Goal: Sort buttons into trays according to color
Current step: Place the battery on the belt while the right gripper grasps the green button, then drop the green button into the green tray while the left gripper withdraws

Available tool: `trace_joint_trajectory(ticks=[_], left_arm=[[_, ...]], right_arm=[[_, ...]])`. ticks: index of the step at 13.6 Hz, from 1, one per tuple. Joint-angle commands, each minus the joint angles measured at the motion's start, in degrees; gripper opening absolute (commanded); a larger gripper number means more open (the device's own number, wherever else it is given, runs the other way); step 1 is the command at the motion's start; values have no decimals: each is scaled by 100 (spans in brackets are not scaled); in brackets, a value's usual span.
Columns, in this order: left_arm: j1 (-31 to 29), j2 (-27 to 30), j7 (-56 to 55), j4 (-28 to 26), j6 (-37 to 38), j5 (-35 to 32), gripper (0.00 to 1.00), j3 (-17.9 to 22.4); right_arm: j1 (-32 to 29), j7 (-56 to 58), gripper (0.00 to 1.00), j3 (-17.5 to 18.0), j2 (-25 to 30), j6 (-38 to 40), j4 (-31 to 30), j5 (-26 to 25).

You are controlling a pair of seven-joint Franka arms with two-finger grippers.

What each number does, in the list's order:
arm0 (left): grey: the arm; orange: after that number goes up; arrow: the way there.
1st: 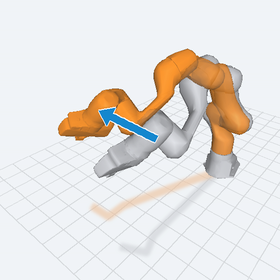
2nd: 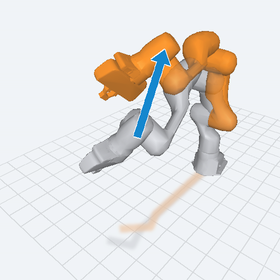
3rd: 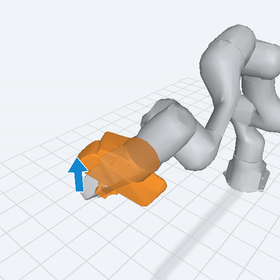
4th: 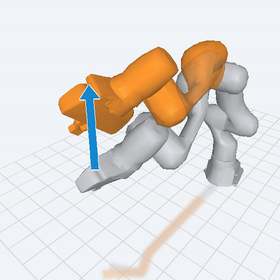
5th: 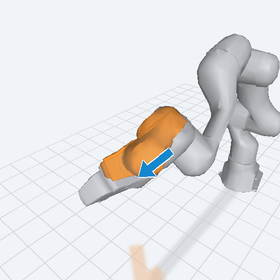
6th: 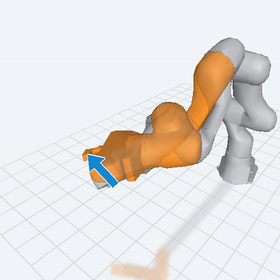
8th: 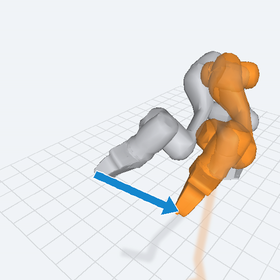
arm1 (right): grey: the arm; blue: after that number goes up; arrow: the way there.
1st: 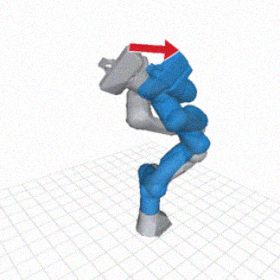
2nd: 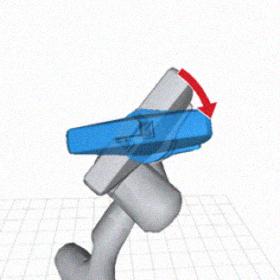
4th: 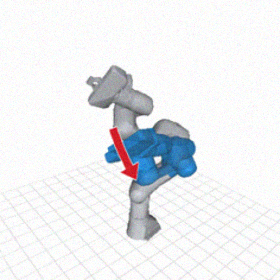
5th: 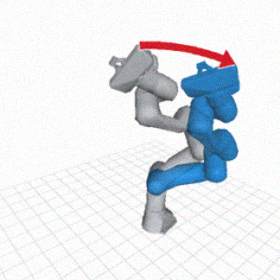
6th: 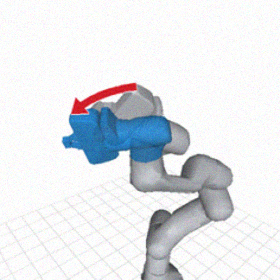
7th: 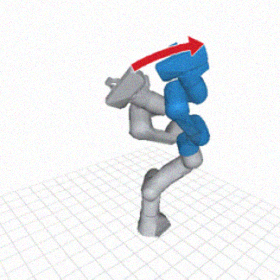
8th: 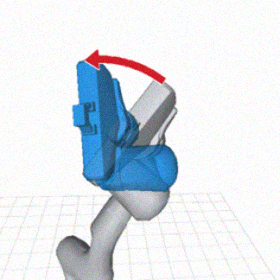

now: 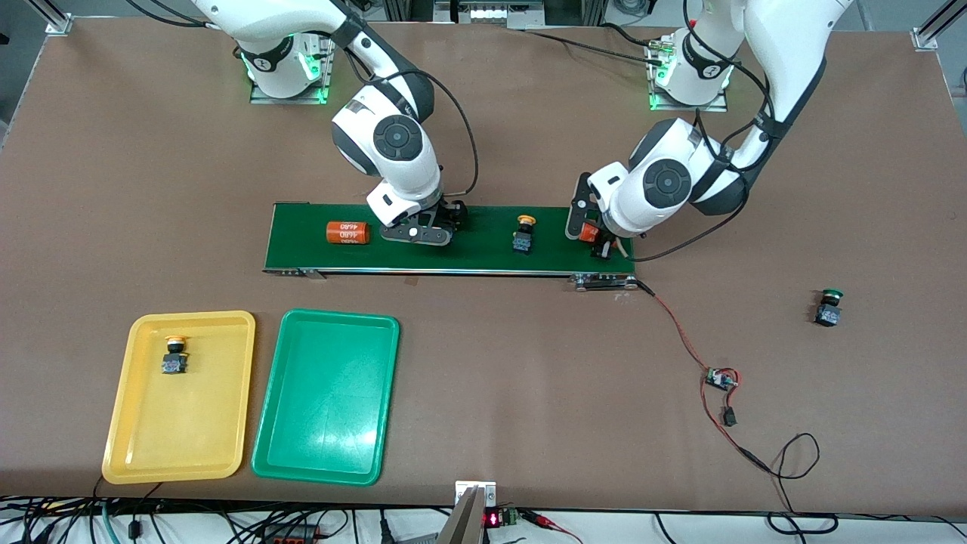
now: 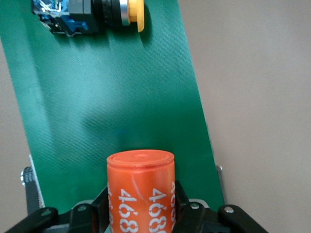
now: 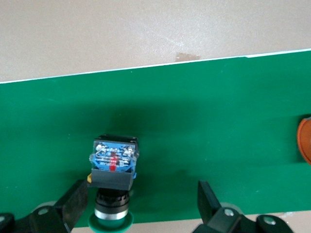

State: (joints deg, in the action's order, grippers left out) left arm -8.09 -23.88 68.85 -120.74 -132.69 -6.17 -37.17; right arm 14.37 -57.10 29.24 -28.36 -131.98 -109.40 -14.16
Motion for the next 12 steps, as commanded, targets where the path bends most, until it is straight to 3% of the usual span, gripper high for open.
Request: trace_joint_trajectory(ticks=[1,5,6,7,8,10,12], left_arm=[[18,75,-249,-20,-56,-147,100,-27],[-131,505,231,76,-3,-165,100,51],[-514,576,809,225,-11,-148,100,78],[-910,577,1023,331,-38,-87,100,78],[-1183,560,1043,436,-38,-78,100,183],[-1388,542,1087,542,-12,-78,100,769],[-1388,507,1017,744,6,-78,100,1438]], right_arm=[[30,58,100,-6,-90,67,121,-104],[39,76,100,-103,-222,58,112,-113],[39,93,100,-112,-257,58,112,-113],[39,111,93,-129,-257,58,112,-113],[30,224,76,-138,-257,58,112,-113],[13,357,46,-182,-266,67,121,-113],[-5,366,30,-217,-266,76,130,-104]])
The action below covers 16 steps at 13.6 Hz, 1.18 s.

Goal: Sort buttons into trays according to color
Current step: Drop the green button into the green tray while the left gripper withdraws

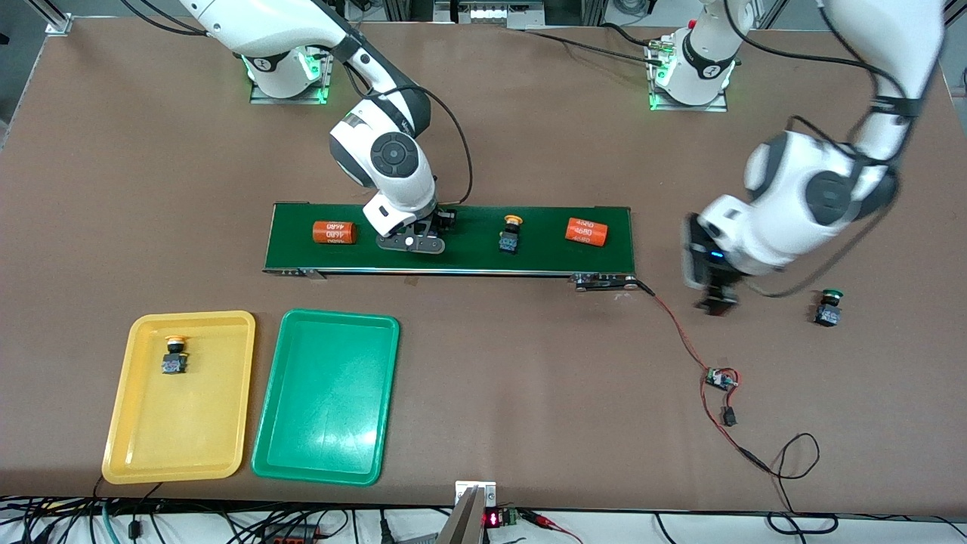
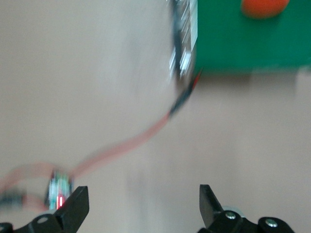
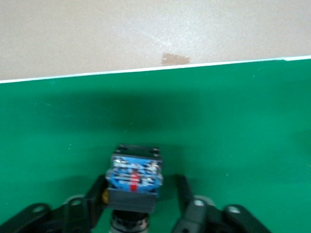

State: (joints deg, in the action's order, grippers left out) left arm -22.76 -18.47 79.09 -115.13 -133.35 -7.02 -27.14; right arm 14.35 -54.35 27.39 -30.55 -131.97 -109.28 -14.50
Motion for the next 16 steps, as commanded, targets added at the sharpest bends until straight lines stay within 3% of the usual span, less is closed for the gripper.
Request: trace_joint_trajectory(ticks=[1,4,6,8,9,11,14,16], left_arm=[[79,-95,-8,280,72,-9,100,647],[61,-349,-602,499,11,8,100,1420],[-97,-595,-1244,597,-50,8,100,1519],[-193,-920,-2104,886,-147,-1,100,1598],[-281,-1113,-2430,1070,-147,-9,100,1615],[-325,-1421,-2565,1361,-139,-1,100,1624],[-588,-1685,-2592,1476,-208,-1,100,1624],[-694,-1817,-2583,1468,-550,-1,100,1633]], right_arm=[[-28,92,21,-32,-39,83,126,-44],[-55,118,17,-120,22,162,327,0],[-90,484,17,-321,49,573,826,17],[-142,1326,17,-742,31,926,1354,52],[-221,1835,17,-962,31,936,1495,383],[-240,2733,17,-1497,-12,954,1724,939],[-319,3649,17,-2009,-310,761,1918,932],[-371,3914,18,-2168,-539,550,2007,923]])
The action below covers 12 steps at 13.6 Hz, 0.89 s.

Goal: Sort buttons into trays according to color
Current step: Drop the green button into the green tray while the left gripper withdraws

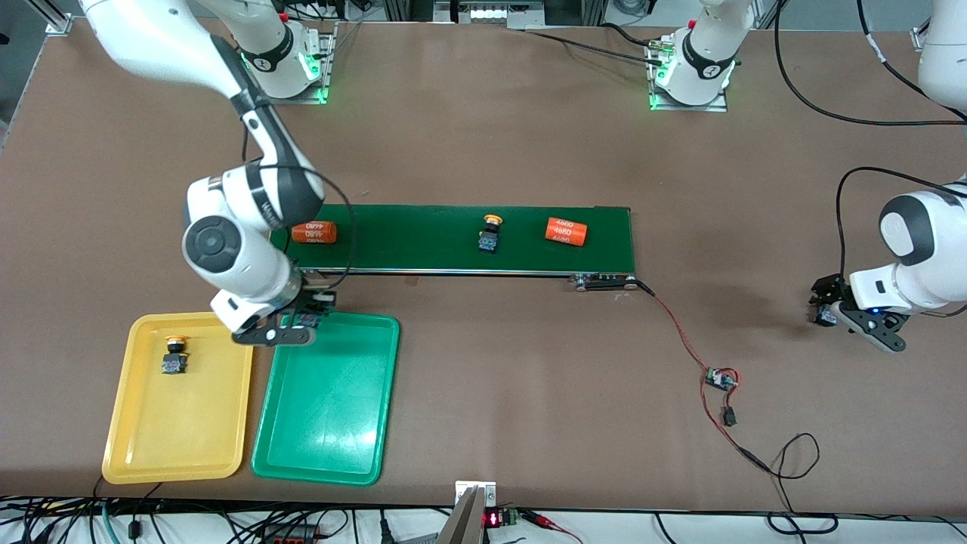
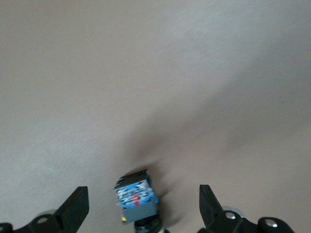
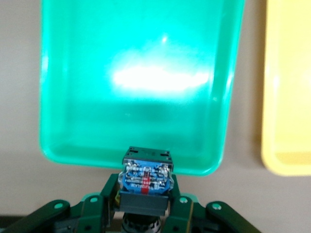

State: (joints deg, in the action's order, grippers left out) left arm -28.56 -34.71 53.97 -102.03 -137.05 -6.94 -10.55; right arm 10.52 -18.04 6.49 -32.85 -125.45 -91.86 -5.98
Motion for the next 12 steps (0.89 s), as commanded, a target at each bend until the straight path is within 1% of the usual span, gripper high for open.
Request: trace_joint_trajectory(ticks=[1,4,6,8,9,10,11,12], left_arm=[[-193,-299,-88,166,-217,17,100,-26],[-237,-335,-491,113,-139,61,100,-26],[-299,-387,-580,34,-121,61,100,-26],[-308,-432,-537,34,-129,70,100,-18],[-308,-432,-528,34,-121,61,97,-9],[-299,-432,-493,34,-121,61,84,-9],[-299,-432,-536,34,-86,61,54,-9],[-290,-423,-562,34,36,61,31,-9]], right_arm=[[-67,301,18,-78,-449,-277,265,70],[-112,388,18,-122,-871,-1076,274,-35],[-103,511,18,-314,-1091,-1629,274,-70],[-112,766,18,-342,-1250,-1965,405,-53],[-112,741,18,-350,-1346,-1992,475,-61],[-112,714,19,-350,-1425,-2001,494,-61],[-95,688,27,-359,-1444,-2036,485,-53],[-94,679,41,-368,-1470,-2071,485,-53]])
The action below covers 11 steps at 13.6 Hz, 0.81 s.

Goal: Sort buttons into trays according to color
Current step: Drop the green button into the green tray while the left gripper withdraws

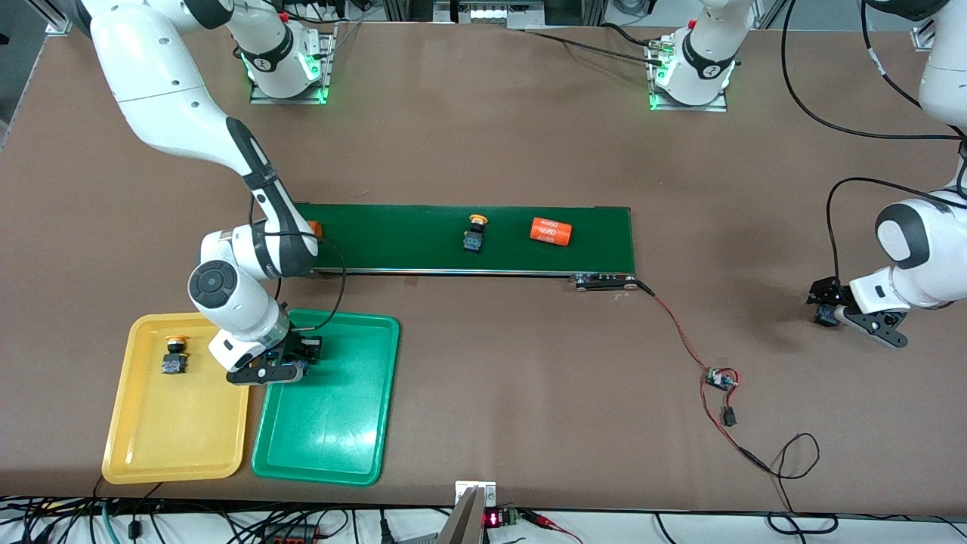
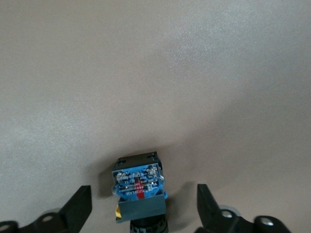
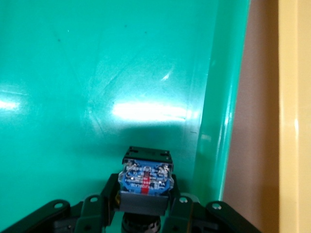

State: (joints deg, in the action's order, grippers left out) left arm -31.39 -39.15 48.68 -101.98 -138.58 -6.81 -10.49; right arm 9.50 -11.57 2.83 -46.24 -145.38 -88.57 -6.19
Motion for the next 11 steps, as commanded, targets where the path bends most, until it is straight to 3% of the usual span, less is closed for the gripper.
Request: trace_joint_trajectory(ticks=[1,2,3,6,11], left_arm=[[-8,56,-34,29,295,39,14,-15],[1,83,-8,29,418,39,0,-15],[10,100,35,29,541,13,0,-15],[45,459,-43,38,1101,13,0,-207],[71,1172,-815,38,2316,30,0,-1076]], right_arm=[[34,23,53,-1,-139,-96,156,-23],[52,14,63,-1,-131,-96,156,-23],[52,6,77,-1,-131,-96,156,-14],[87,32,93,-1,-17,-52,156,21],[78,41,95,-1,466,483,129,30]])
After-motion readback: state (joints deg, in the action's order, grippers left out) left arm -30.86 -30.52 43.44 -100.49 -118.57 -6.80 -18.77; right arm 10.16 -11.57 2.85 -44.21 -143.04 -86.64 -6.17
